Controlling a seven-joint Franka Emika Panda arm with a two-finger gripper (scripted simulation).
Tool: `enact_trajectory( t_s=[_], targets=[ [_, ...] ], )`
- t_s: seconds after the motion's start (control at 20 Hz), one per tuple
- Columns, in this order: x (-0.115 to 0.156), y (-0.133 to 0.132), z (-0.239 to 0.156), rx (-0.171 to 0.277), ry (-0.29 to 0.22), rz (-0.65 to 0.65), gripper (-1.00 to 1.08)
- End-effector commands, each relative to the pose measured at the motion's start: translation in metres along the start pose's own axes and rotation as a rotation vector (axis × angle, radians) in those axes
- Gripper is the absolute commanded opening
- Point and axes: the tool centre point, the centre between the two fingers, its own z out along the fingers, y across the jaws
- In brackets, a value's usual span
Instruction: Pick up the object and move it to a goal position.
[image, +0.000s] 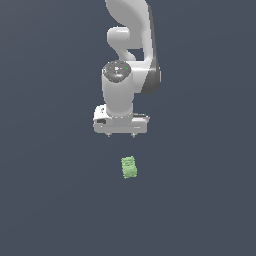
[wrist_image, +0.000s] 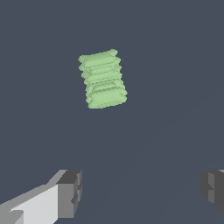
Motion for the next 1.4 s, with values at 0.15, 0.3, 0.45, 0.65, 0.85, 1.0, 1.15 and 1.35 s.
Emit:
enact_trajectory(
  t_s=[0.15, 0.3, 0.45, 0.65, 0.85, 1.0, 1.15, 1.35],
  targets=[
    [0.000, -0.002, 0.000, -0.001, -0.002, -0.007, 1.00],
    [-0.001, -0.007, -0.001, -0.002, -0.009, -0.026, 1.00],
    [-0.001, -0.011, -0.002, -0.003, -0.013, -0.040, 1.00],
    [-0.001, -0.011, -0.002, -0.003, -0.013, -0.039, 1.00],
    [0.003, -0.011, -0.001, -0.004, -0.012, -0.045, 1.00],
    [0.009, -0.013, 0.002, -0.004, -0.009, -0.056, 1.00],
    [0.019, -0.015, 0.007, -0.005, -0.005, -0.072, 1.00],
    [0.036, -0.019, 0.016, -0.006, 0.002, -0.102, 1.00]
  ],
)
